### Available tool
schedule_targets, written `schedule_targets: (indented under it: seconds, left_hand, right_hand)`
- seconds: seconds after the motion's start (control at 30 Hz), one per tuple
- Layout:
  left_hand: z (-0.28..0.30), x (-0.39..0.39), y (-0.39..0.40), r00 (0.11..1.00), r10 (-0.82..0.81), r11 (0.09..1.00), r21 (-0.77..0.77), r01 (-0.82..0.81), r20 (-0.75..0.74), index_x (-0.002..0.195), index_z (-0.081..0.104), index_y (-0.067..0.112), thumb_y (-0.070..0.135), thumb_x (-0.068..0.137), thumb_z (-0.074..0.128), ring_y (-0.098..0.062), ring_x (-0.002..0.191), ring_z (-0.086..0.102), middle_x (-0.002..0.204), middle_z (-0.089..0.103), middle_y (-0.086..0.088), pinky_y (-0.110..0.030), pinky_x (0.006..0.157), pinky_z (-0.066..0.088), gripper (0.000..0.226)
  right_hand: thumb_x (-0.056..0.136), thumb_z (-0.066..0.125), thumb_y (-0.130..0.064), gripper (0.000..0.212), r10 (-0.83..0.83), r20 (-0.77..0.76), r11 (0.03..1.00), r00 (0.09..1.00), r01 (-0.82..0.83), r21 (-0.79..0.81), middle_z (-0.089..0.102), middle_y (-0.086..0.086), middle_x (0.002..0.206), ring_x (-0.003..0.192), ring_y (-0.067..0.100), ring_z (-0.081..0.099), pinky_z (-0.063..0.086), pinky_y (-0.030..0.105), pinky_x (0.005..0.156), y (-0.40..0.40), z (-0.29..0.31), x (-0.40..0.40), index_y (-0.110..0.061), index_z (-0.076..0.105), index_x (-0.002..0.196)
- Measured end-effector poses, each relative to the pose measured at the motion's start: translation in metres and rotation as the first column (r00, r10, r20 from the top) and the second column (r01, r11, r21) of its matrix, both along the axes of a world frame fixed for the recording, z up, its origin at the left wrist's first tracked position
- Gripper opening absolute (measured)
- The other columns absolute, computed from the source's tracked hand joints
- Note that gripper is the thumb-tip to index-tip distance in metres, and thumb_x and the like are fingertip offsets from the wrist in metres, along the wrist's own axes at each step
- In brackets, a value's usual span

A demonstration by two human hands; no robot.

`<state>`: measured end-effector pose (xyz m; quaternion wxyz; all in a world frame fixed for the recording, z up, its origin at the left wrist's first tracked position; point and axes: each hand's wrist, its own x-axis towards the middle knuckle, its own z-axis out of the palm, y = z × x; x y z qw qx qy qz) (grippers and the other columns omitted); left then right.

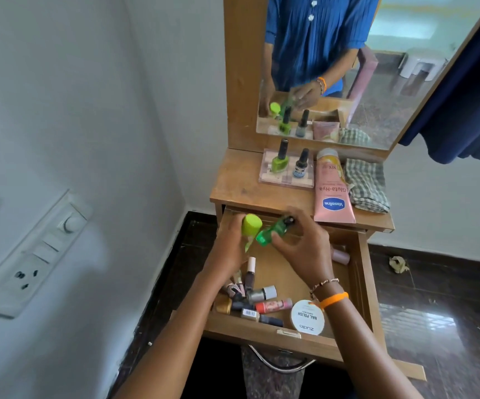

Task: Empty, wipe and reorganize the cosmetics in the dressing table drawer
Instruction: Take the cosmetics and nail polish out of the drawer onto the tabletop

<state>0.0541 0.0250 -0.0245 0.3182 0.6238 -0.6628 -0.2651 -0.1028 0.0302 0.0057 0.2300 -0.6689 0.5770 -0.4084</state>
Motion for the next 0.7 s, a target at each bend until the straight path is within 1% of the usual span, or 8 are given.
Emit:
schedule_targets:
  seconds: [0.07, 0.1, 0.17, 0.23, 0.33, 0.43, 0.57, 0.7]
  left_hand:
    - [0.022, 0.005, -0.005, 0.988, 0.078, 0.992, -0.087, -0.09, -0.132, 0.126, 0.046, 0.016, 0.009, 0.09, 0.056, -0.012, 0.107, 0.051, 0.121, 0.053, -0.001, -0.022, 0.082, 0.037, 0.038]
    - [0.032, 0.008, -0.01, 0.978, 0.116, 0.982, -0.128, -0.139, -0.176, 0.127, 0.047, 0.012, 0.008, 0.09, 0.056, -0.013, 0.107, 0.051, 0.12, 0.053, -0.002, -0.022, 0.083, 0.036, 0.038]
    - [0.05, 0.012, -0.023, 0.955, 0.176, 0.957, -0.186, -0.223, -0.237, 0.125, 0.048, 0.007, 0.008, 0.09, 0.056, -0.015, 0.109, 0.051, 0.121, 0.055, -0.006, -0.024, 0.086, 0.038, 0.036]
    - [0.059, 0.013, -0.037, 0.937, 0.216, 0.943, -0.191, -0.273, -0.274, 0.124, 0.048, 0.006, 0.008, 0.089, 0.057, -0.017, 0.112, 0.051, 0.122, 0.056, -0.008, -0.025, 0.088, 0.041, 0.036]
    - [0.059, 0.012, -0.052, 0.923, 0.256, 0.94, -0.149, -0.307, -0.287, 0.122, 0.049, 0.006, 0.007, 0.089, 0.058, -0.02, 0.114, 0.053, 0.121, 0.057, -0.008, -0.022, 0.086, 0.039, 0.035]
    - [0.053, 0.007, -0.06, 0.922, 0.256, 0.939, -0.153, -0.308, -0.289, 0.122, 0.049, 0.006, 0.006, 0.089, 0.058, -0.02, 0.114, 0.053, 0.121, 0.058, -0.009, -0.016, 0.084, 0.036, 0.034]
    - [0.05, 0.004, -0.067, 0.919, 0.278, 0.93, -0.162, -0.331, -0.279, 0.122, 0.051, 0.007, 0.008, 0.088, 0.059, -0.02, 0.113, 0.053, 0.121, 0.058, -0.008, -0.017, 0.084, 0.036, 0.034]
    - [0.045, 0.004, -0.071, 0.922, 0.304, 0.929, -0.138, -0.343, -0.24, 0.123, 0.053, 0.006, 0.009, 0.087, 0.062, -0.022, 0.114, 0.054, 0.121, 0.059, -0.01, -0.019, 0.084, 0.037, 0.037]
  right_hand:
    - [0.072, 0.075, -0.014, 0.041, 0.027, 0.177, 0.999, 0.984, -0.022, -0.028, 0.062, -0.01, 0.095, 0.091, 0.011, 0.065, 0.057, 0.035, 0.079, -0.009, 0.017, 0.012, -0.02, 0.055, 0.107]
    - [0.074, 0.074, -0.012, 0.041, 0.033, 0.236, 0.999, 0.971, -0.025, -0.035, 0.061, -0.009, 0.098, 0.095, 0.012, 0.064, 0.057, 0.037, 0.081, -0.016, 0.022, 0.018, -0.019, 0.054, 0.109]
    - [0.075, 0.072, -0.011, 0.044, 0.037, 0.279, 0.999, 0.96, -0.027, -0.04, 0.062, -0.003, 0.104, 0.101, 0.015, 0.063, 0.057, 0.037, 0.083, -0.034, 0.029, 0.031, -0.015, 0.054, 0.115]
    - [0.077, 0.071, -0.012, 0.044, 0.05, 0.219, 0.997, 0.974, -0.035, -0.072, 0.064, 0.002, 0.108, 0.1, 0.015, 0.062, 0.056, 0.036, 0.085, -0.052, 0.033, 0.04, -0.012, 0.055, 0.118]
    - [0.078, 0.069, -0.008, 0.04, 0.084, 0.132, 0.993, 0.988, -0.071, -0.096, 0.065, 0.008, 0.109, 0.097, 0.01, 0.057, 0.052, 0.019, 0.085, -0.071, 0.031, 0.049, -0.005, 0.057, 0.116]
    - [0.078, 0.068, -0.005, 0.04, 0.077, 0.09, 0.995, 0.993, -0.07, -0.074, 0.065, 0.011, 0.11, 0.096, 0.01, 0.057, 0.05, 0.014, 0.081, -0.082, 0.024, 0.052, -0.004, 0.057, 0.117]
    - [0.079, 0.067, -0.008, 0.042, 0.062, 0.036, 0.997, 0.997, -0.06, -0.057, 0.065, 0.01, 0.112, 0.103, 0.022, 0.062, 0.054, 0.033, 0.085, -0.089, 0.011, 0.053, -0.007, 0.056, 0.119]
    - [0.08, 0.065, -0.002, 0.048, 0.066, 0.078, 0.997, 0.995, -0.064, -0.032, 0.062, 0.014, 0.118, 0.106, 0.025, 0.06, 0.055, 0.04, 0.089, -0.089, 0.007, 0.054, -0.008, 0.053, 0.126]
